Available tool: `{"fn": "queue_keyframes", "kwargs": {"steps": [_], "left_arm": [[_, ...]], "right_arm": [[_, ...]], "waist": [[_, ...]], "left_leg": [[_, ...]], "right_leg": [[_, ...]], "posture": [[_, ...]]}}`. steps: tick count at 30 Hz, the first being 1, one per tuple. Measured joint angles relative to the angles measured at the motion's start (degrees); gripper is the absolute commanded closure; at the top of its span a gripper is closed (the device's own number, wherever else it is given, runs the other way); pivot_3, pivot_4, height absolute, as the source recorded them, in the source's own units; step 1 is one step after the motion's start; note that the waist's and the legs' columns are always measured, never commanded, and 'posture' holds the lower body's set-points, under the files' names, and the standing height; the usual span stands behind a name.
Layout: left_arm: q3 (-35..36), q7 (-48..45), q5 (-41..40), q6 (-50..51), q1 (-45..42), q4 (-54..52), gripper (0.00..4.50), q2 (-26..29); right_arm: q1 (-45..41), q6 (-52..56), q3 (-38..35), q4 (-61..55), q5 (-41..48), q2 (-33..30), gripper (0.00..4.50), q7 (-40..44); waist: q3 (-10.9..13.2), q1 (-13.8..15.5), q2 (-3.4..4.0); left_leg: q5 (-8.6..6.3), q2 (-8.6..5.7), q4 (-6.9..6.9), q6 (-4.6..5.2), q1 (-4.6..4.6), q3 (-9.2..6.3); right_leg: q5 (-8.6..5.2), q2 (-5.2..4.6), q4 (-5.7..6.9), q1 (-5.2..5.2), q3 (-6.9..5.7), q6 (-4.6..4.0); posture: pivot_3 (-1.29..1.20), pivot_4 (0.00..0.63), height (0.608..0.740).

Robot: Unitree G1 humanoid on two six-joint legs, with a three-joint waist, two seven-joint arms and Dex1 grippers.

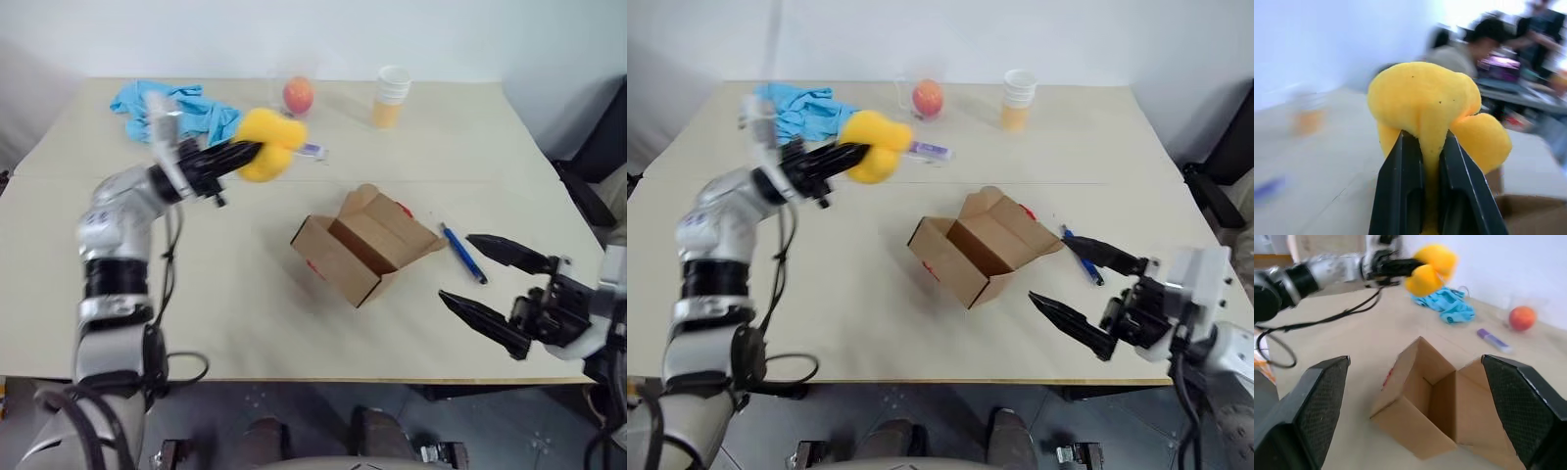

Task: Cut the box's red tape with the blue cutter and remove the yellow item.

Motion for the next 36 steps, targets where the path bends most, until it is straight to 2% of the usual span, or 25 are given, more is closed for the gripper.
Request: {"fn": "queue_keyframes", "kwargs": {"steps": [4,6,10,13,18,22,25,28,32,36], "left_arm": [[11.18,7.34,-0.39,0.24,19.80,-11.47,4.48,5.64],[16.90,11.94,-0.55,0.43,28.45,-15.00,4.48,5.26],[23.54,18.29,-1.41,0.39,39.30,-20.30,4.48,2.05],[25.07,22.61,-3.05,0.94,40.91,-21.61,3.63,-0.31],[21.24,25.28,-3.62,2.08,38.34,-21.14,2.04,-0.67],[16.39,24.10,-3.57,2.57,34.92,-17.83,0.88,1.47],[15.54,22.49,-3.14,1.39,35.83,-16.60,0.01,4.29],[16.08,19.63,-3.32,0.67,39.13,-17.01,0.01,7.22],[17.37,14.44,-3.22,-1.80,47.90,-20.32,0.01,10.29],[23.77,9.53,-2.63,-5.98,57.42,-25.63,0.01,13.40]], "right_arm": [[-8.29,-1.10,10.19,2.74,-1.85,4.47,0.00,1.51],[-11.17,-1.54,14.71,4.74,-3.72,6.27,0.00,2.89],[-13.48,-3.29,19.74,8.74,-6.78,8.08,0.00,5.65],[-14.73,-5.38,21.64,12.14,-9.24,8.40,0.00,8.58],[-16.15,-7.35,21.72,14.60,-10.40,8.38,0.00,10.78],[-16.84,-7.50,21.40,15.70,-10.77,7.74,0.00,11.14],[-16.87,-7.22,20.27,15.75,-10.98,6.45,0.00,11.00],[-16.96,-5.89,19.78,15.74,-10.96,5.06,0.00,10.60],[-16.96,-4.37,18.29,15.79,-10.64,1.64,0.00,11.31],[-16.25,-2.87,14.71,15.76,-9.06,-2.92,0.00,13.47]], "waist": [[-0.01,-0.05,-0.01],[-0.01,0.33,-0.02],[-0.05,1.79,-0.10],[-0.06,2.47,-0.11],[-0.07,1.63,-0.12],[-0.07,1.13,-0.11],[-0.07,-0.01,-0.12],[-0.06,-0.35,-0.11],[-0.06,-0.10,-0.11],[-0.05,0.16,-0.08]], "left_leg": [[-0.05,0.07,-0.03,-0.05,0.01,-0.16],[-0.08,0.05,-0.01,-0.04,-0.07,-0.31],[-0.12,0.02,0.03,-0.02,-0.06,-0.41],[-0.11,-0.01,0.06,-0.03,-0.05,-0.44],[-0.11,-0.09,-0.01,-0.13,-0.03,-0.33],[-0.11,-0.06,-0.04,-0.15,-0.02,-0.17],[-0.13,-0.02,-0.12,-0.17,0.01,-0.07],[-0.14,0.02,-0.18,-0.18,0.04,0.04],[-0.18,0.08,-0.16,-0.17,0.00,0.04],[-0.26,0.31,-0.16,-0.13,0.02,0.02]], "right_leg": [[0.01,-0.08,-0.03,0.02,0.01,-0.01],[0.01,-0.13,-0.04,0.05,-0.11,-0.02],[0.04,-0.22,-0.10,0.17,-0.20,-0.07],[0.06,-0.21,-0.09,0.20,-0.25,-0.10],[0.06,-0.04,-0.06,0.12,-0.25,-0.12],[0.05,0.00,-0.04,0.02,-0.26,-0.13],[0.05,0.00,-0.06,-0.03,-0.29,-0.13],[0.04,0.00,-0.07,-0.08,-0.29,-0.15],[0.03,-0.03,-0.12,-0.10,-0.29,-0.17],[0.01,-0.12,-0.18,-0.07,-0.29,-0.21]], "posture": [[0.00,0.150,0.740],[0.00,0.150,0.740],[0.00,0.150,0.740],[0.00,0.150,0.740],[0.00,0.150,0.740],[0.00,0.150,0.740],[0.00,0.150,0.740],[0.00,0.150,0.740],[0.00,0.150,0.740],[0.00,0.150,0.740]]}}
